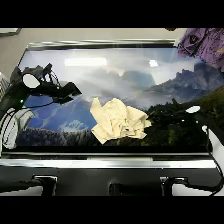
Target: Fold the clothes and pants, and hang the long-sleeved shirts on hangers.
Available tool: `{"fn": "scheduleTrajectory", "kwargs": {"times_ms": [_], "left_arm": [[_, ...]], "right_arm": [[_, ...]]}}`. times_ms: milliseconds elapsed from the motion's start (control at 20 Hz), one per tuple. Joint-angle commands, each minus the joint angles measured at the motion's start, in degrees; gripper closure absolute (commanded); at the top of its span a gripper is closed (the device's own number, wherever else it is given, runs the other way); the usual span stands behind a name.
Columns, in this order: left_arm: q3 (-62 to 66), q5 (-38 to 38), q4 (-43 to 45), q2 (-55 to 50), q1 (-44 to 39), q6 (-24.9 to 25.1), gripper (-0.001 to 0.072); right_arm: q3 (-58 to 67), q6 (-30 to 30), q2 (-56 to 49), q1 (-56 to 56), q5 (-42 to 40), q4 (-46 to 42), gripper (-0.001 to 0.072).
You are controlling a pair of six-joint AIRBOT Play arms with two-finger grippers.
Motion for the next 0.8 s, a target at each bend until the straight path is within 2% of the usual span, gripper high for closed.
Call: {"fn": "scheduleTrajectory", "kwargs": {"times_ms": [0,50,150,300,550,600,650,700,750], "left_arm": [[-0.02,-2.10,0.04,-1.11,1.38,-1.05,0.0086],[-0.37,-2.14,-0.13,-1.88,1.79,-0.66,0.0085],[-2.08,-0.20,-2.49,-4.17,1.70,2.05,0.0085],[-4.26,3.80,-11.63,-9.97,0.24,7.65,0.0086],[-4.11,8.70,-20.15,-17.86,-4.02,11.47,0.0094],[-4.11,9.38,-20.33,-18.64,-4.61,11.45,0.0132],[-4.11,9.62,-20.39,-19.10,-4.81,11.47,0.0352],[-4.11,9.64,-20.39,-19.15,-4.81,11.50,0.0638],[-3.72,9.46,-20.39,-18.88,-4.57,11.72,0.0690]], "right_arm": [[-0.09,0.17,-0.85,2.14,-2.45,0.26,0.0609],[-0.09,0.17,-0.57,1.95,-2.47,0.13,0.0683],[-0.09,0.15,0.92,1.97,-2.73,-0.35,0.0683],[-0.09,0.20,3.96,1.97,-2.16,-0.90,0.0682],[-0.09,0.20,8.98,1.97,0.39,-1.38,0.0682],[-0.09,0.22,10.03,1.97,0.48,-1.38,0.0682],[-0.09,0.22,11.04,1.97,0.46,-1.38,0.0682],[-0.09,0.22,12.09,1.97,0.50,-1.38,0.0682],[-0.09,0.24,13.11,1.97,0.52,-1.33,0.0683]]}}
